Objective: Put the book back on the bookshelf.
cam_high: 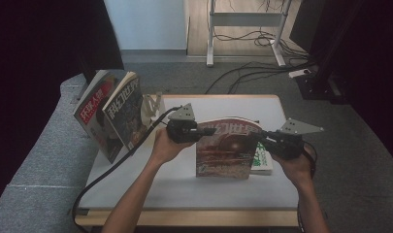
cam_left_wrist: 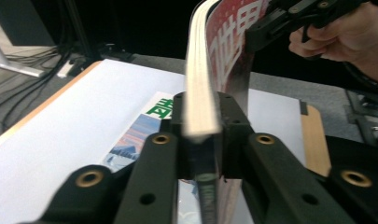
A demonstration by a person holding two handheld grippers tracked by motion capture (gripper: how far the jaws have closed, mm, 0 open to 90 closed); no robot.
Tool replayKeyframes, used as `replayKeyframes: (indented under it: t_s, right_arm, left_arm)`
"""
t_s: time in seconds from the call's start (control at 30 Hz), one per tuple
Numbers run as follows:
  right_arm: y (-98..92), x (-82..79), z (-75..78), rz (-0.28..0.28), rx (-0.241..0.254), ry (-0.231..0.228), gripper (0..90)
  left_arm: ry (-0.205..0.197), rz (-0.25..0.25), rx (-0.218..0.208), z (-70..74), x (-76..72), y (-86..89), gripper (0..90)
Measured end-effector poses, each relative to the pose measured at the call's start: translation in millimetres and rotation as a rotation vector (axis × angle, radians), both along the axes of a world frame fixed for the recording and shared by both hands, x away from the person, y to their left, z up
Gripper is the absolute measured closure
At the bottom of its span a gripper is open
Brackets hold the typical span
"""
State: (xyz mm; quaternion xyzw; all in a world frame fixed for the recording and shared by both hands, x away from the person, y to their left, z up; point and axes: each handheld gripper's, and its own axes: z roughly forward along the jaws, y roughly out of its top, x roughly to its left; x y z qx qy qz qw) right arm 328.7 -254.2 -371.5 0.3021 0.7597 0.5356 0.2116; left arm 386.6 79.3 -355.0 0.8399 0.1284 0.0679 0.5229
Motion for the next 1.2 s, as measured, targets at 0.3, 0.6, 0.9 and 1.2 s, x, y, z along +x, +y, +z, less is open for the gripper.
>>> replayKeyframes:
  t_s: [0.3, 0.6, 0.9, 1.2]
  right_arm:
    - [-6.9, -1.9, -4.0, -0.029, -0.013, 0.003, 73.5]
    - [-22.4, -4.9, -18.6, -0.104, -0.068, 0.013, 68.0]
    - [-41.6, -5.9, -49.8, -0.254, -0.124, 0.07, 43.2]
    - [-59.9, -2.1, -88.2, -0.418, -0.192, 0.168, 19.1]
  left_arm:
    - [0.023, -0.037, -0.01, 0.6, -3.9, 2.8, 83.5]
    - [0.027, -0.029, -0.014, 0.1, -4.7, 3.6, 83.4]
    - [0.02, -0.032, -0.004, 1.2, -8.0, 4.1, 83.0]
    - [0.013, -0.022, 0.023, 3.0, -10.4, 5.1, 82.0]
